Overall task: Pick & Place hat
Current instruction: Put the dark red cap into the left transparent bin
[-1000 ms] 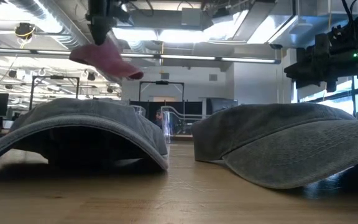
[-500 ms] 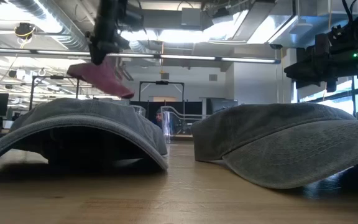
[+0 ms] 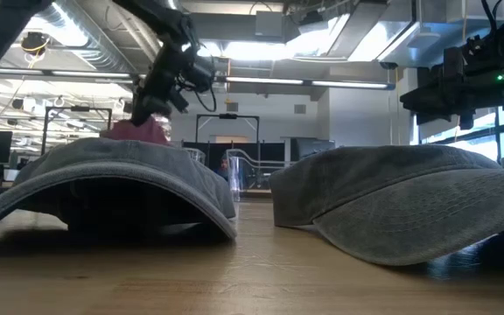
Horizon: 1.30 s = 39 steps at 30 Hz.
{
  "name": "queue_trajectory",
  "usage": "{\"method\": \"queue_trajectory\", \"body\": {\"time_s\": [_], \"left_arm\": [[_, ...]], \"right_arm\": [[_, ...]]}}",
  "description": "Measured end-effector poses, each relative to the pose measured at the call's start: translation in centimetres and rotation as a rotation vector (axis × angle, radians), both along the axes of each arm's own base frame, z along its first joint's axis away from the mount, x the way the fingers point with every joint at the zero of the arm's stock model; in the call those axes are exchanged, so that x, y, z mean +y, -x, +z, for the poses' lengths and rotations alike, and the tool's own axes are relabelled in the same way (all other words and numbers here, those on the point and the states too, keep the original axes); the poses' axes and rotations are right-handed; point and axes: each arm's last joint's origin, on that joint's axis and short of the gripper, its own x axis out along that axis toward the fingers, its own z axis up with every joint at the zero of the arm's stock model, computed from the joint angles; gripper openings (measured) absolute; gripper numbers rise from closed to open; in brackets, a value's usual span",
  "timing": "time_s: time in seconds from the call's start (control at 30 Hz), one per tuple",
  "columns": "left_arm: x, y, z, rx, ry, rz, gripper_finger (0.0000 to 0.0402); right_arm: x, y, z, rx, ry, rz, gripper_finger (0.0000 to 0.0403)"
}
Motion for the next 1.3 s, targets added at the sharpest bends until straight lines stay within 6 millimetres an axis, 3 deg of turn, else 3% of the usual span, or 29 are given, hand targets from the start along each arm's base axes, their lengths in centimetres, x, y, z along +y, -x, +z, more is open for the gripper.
{"method": "queue_trajectory", "body": {"time_s": [0.87, 1.3], "left_arm": [[1.4, 1.3, -0.3, 0.044, 0.029, -0.009, 0.0009], [0.1, -0.1, -0.4, -0.005, 0.084, -0.063, 0.0009]], "right_arm": [[0.0, 0.0, 0.0, -0.001, -0.002, 0.000, 0.0106], [0.0, 0.0, 0.0, -0.002, -0.002, 0.000, 0.0106]]}}
